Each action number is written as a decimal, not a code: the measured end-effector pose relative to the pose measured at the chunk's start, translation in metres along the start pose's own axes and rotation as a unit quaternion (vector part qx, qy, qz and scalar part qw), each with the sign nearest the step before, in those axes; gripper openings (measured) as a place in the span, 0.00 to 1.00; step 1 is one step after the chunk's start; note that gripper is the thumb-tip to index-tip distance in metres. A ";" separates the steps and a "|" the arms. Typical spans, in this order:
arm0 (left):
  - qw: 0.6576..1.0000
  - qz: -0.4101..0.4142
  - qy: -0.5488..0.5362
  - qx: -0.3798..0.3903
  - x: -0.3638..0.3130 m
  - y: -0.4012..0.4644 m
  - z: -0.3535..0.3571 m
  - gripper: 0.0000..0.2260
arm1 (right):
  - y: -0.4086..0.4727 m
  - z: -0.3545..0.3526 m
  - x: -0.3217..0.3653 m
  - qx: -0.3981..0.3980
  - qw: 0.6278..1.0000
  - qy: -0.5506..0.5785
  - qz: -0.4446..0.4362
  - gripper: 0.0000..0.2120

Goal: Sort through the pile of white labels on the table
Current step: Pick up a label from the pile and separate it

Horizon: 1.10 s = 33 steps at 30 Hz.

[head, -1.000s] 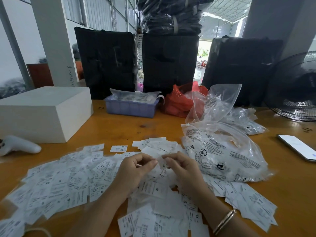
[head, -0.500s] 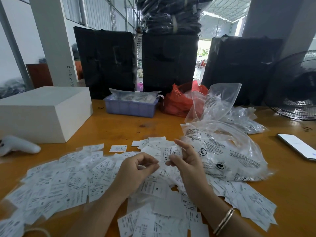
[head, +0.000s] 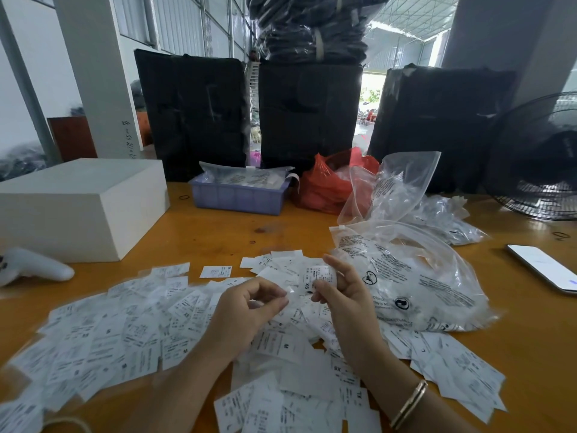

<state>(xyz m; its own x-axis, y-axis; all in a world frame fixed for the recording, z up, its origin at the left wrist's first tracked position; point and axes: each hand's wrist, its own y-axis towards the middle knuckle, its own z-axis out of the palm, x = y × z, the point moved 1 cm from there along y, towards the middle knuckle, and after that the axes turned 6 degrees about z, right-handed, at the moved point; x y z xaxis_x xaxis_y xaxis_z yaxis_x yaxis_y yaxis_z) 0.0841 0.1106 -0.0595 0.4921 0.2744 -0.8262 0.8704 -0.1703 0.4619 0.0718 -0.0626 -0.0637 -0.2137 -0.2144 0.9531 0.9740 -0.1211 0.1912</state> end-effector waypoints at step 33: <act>1.000 0.002 0.012 -0.026 0.000 -0.001 0.000 0.03 | -0.006 0.008 0.003 0.061 0.992 -0.113 -0.003 0.16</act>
<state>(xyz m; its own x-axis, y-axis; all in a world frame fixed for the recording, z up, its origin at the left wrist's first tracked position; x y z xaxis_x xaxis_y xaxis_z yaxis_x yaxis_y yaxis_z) 0.0834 0.1102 -0.0596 0.4956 0.2972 -0.8162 0.8675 -0.1220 0.4823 0.0664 -0.0548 -0.0605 -0.2108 0.0094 0.9775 0.9775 -0.0002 0.2108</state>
